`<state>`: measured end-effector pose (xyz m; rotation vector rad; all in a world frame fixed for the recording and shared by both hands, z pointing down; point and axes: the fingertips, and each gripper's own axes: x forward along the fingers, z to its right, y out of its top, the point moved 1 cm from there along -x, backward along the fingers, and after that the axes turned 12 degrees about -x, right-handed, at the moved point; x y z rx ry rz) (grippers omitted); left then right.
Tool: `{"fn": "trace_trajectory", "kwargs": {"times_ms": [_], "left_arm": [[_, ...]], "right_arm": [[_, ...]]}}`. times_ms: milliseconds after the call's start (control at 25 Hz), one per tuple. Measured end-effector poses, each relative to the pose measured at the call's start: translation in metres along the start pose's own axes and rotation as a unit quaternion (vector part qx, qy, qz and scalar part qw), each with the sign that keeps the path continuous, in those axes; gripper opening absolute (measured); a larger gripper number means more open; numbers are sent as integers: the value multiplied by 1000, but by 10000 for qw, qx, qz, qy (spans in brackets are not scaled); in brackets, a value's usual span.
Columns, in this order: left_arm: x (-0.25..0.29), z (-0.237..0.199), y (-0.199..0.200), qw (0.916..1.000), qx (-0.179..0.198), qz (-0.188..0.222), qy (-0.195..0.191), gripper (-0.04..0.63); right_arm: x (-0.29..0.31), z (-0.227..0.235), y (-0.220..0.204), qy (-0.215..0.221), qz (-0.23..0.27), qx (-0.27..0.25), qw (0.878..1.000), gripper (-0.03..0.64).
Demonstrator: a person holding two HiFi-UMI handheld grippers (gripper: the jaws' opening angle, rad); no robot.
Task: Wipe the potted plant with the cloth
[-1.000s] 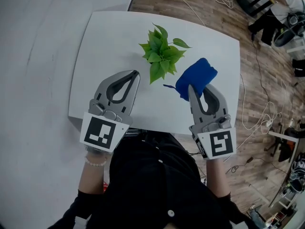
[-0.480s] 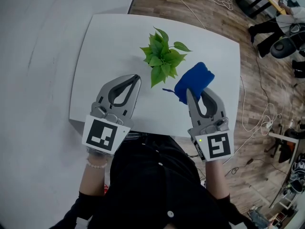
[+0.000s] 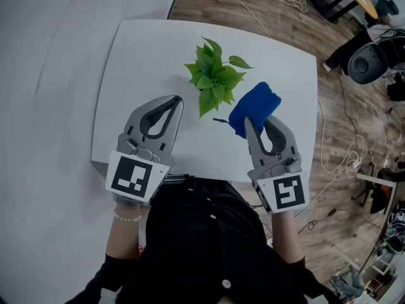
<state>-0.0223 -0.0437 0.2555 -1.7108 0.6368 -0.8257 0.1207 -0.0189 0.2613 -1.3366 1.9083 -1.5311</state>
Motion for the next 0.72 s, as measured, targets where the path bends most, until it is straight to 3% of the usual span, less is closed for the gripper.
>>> {"fn": "trace_trajectory", "kwargs": {"times_ms": [720], "left_arm": [[9, -7, -3, 10000, -88, 12, -3, 18]], "right_arm": [[9, 2, -4, 0, -53, -21, 10000, 94]]}}
